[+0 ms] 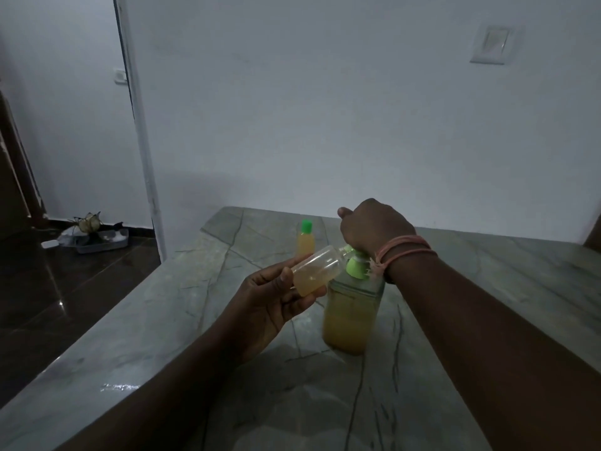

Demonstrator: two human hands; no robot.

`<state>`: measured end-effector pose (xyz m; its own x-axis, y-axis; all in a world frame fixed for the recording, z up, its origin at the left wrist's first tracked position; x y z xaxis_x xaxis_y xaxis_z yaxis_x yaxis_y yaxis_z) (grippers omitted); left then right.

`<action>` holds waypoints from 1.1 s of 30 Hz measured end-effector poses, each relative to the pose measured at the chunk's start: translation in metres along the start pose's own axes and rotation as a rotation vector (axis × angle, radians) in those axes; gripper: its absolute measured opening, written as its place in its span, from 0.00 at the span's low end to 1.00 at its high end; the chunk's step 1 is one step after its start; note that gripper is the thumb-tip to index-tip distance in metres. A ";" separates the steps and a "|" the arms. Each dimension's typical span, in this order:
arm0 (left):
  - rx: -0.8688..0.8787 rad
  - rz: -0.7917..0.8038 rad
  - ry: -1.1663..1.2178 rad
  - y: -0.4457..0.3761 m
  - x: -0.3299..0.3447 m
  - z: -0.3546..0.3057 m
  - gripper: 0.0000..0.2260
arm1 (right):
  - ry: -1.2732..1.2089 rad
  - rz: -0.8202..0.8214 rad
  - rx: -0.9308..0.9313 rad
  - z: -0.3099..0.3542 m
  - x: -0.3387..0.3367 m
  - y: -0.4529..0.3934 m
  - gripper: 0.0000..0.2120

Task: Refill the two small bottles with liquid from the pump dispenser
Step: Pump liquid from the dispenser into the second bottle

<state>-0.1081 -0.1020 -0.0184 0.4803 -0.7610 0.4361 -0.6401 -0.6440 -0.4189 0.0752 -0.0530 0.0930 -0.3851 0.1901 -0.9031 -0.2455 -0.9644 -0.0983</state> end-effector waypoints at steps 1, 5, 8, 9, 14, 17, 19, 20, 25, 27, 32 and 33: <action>-0.002 0.001 0.002 0.000 0.001 0.000 0.27 | 0.023 -0.001 -0.007 0.002 -0.002 0.002 0.19; 0.008 0.015 0.006 -0.002 0.002 -0.001 0.27 | 0.074 -0.001 -0.020 0.007 -0.010 0.003 0.20; 0.013 0.034 0.012 -0.003 0.001 0.000 0.26 | -0.026 0.014 -0.004 0.000 -0.003 0.000 0.18; 0.011 0.035 0.017 -0.003 0.000 0.001 0.26 | -0.046 0.021 0.005 -0.002 0.000 -0.002 0.17; 0.014 0.016 0.028 -0.002 0.001 0.001 0.28 | -0.001 0.022 0.007 -0.004 0.002 -0.003 0.15; 0.008 0.012 0.034 -0.002 0.003 0.000 0.28 | 0.106 -0.031 -0.025 0.002 -0.005 0.001 0.15; 0.009 0.010 0.039 -0.001 0.004 0.000 0.28 | 0.191 -0.089 -0.064 0.009 -0.009 0.003 0.15; 0.010 0.008 0.035 -0.002 0.003 0.000 0.27 | 0.186 -0.103 -0.078 0.011 -0.009 0.003 0.15; 0.008 0.014 0.031 -0.003 0.000 0.001 0.27 | -0.017 -0.073 -0.037 -0.002 0.001 -0.001 0.17; 0.007 0.009 0.028 -0.002 0.001 0.001 0.28 | -0.001 -0.066 -0.037 -0.004 0.002 -0.002 0.18; 0.009 0.009 0.012 -0.001 0.005 0.000 0.30 | 0.149 -0.093 -0.060 0.003 -0.006 -0.002 0.19; 0.011 0.006 0.014 -0.001 0.004 0.000 0.30 | 0.160 -0.096 -0.060 0.003 -0.007 -0.004 0.19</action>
<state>-0.1058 -0.1049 -0.0159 0.4683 -0.7636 0.4445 -0.6363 -0.6405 -0.4300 0.0756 -0.0501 0.1007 -0.2152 0.2546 -0.9428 -0.2186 -0.9535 -0.2076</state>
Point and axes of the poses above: each hand's wrist, its own y-axis away from the middle knuckle, its own x-axis out of the palm, z = x × y, the point moved 3 cm from there along -y, towards the middle knuckle, and after that the axes turned 12 degrees about z, right-handed, at the moved point
